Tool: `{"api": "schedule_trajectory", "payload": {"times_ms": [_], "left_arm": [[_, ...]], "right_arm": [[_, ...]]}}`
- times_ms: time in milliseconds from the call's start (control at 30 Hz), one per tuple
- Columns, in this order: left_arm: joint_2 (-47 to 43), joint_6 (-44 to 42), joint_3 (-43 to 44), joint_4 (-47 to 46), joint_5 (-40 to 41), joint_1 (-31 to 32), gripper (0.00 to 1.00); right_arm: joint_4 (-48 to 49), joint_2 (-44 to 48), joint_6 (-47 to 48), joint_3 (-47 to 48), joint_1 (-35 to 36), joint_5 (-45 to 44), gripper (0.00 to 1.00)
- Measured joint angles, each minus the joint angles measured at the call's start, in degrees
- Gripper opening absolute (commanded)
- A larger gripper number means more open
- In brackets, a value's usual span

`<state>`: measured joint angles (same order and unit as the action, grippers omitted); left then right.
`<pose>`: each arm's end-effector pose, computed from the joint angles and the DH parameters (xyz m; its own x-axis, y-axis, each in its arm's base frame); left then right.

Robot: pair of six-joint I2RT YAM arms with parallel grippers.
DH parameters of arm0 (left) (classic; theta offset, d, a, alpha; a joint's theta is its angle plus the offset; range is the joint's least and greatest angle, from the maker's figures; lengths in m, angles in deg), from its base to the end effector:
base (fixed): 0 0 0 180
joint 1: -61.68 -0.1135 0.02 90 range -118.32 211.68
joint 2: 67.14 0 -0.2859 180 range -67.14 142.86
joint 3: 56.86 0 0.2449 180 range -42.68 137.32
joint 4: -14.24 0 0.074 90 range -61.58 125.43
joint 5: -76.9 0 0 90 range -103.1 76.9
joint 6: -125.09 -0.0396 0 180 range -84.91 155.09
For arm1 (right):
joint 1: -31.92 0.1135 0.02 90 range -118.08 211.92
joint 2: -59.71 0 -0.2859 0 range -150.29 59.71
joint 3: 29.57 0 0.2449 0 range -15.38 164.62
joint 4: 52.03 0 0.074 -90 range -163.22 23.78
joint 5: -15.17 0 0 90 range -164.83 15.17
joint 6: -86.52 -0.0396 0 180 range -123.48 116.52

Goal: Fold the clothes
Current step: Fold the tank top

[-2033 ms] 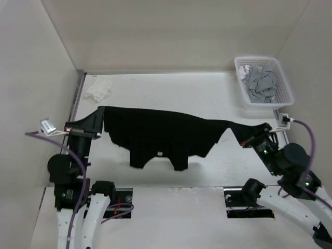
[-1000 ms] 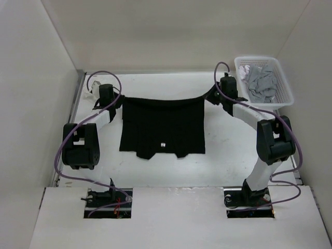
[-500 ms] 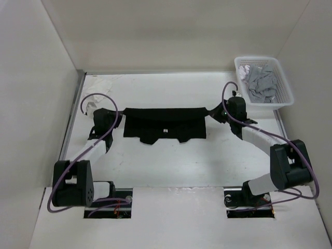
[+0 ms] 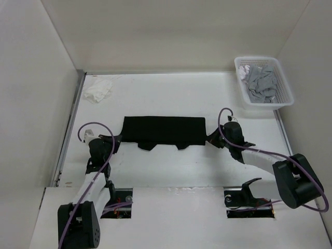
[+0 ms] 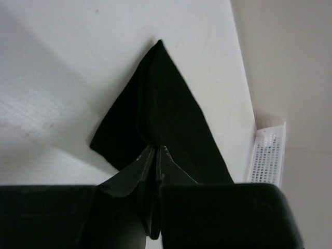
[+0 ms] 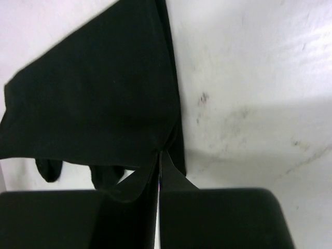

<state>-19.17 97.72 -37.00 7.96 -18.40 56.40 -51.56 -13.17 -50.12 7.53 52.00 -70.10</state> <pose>0.1496 0.0102 0.1683 -0.1647 -0.9032 -0.3963 -0.3317 0.4291 -0.8402 0.2122 0.0810 0.1780 -0.6674 0.5275 -0.5256 0.1164 0.7711 0.6260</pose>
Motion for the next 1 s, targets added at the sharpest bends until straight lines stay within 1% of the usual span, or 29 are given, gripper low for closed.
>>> {"api": "schedule_trajectory", "payload": {"times_ms": [133, 200, 333, 433, 533, 667, 767, 800, 833, 900, 933, 967, 1000], "left_arm": [[-2.56, -0.11, -2.89, 2.86, -2.14, -2.32, 0.03], [-4.83, -0.04, -3.06, 4.55, -4.22, -4.44, 0.02], [-10.43, 0.42, -1.07, 8.39, -7.32, -6.29, 0.02], [-10.71, 0.70, 3.19, 10.08, -8.96, -5.75, 0.02], [-11.37, 0.83, 4.70, 9.90, -9.94, -5.42, 0.01], [-12.66, 0.81, 2.84, 11.91, -11.50, -6.69, 0.00], [-13.73, 0.04, 0.92, 15.17, -12.50, -7.85, 0.00], [-13.88, -0.66, 0.70, 16.81, -12.46, -8.00, 0.02], [-13.90, -1.53, 0.70, 18.53, -12.15, -8.15, 0.07], [-13.90, -3.58, 0.72, 21.42, -10.01, -8.31, 0.20], [-13.86, -4.46, 0.74, 22.73, -8.72, -8.37, 0.29], [-13.73, -5.27, 0.85, 23.98, -7.37, -8.48, 0.34], [-13.60, -5.81, 1.01, 24.85, -6.29, -8.57, 0.37]], "right_arm": [[0.11, -0.37, -1.77, -2.21, 2.21, -0.68, 0.01], [-0.39, 1.29, -2.47, -3.82, 3.21, -1.20, 0.01], [-4.96, 11.17, -2.80, -4.33, 4.42, -1.97, 0.00], [-8.28, 18.45, -2.27, -1.99, 4.42, -2.99, 0.01], [-10.10, 22.64, -1.75, -0.48, 4.55, -3.52, 0.01], [-12.17, 23.61, -1.77, -2.16, 5.88, -3.89, 0.01], [-14.84, 22.05, -2.86, -4.31, 8.48, -4.17, 0.01], [-15.76, 20.92, -3.26, -4.57, 9.77, -4.37, 0.02], [-16.24, 19.63, -3.56, -4.66, 10.73, -4.57, 0.04], [-17.09, 16.65, -4.24, -4.66, 12.28, -5.01, 0.17], [-17.55, 15.52, -4.48, -4.66, 12.70, -5.40, 0.29], [-18.01, 14.73, -4.74, -4.66, 12.94, -5.92, 0.40], [-18.45, 14.36, -4.85, -4.66, 13.03, -6.58, 0.50]]}}
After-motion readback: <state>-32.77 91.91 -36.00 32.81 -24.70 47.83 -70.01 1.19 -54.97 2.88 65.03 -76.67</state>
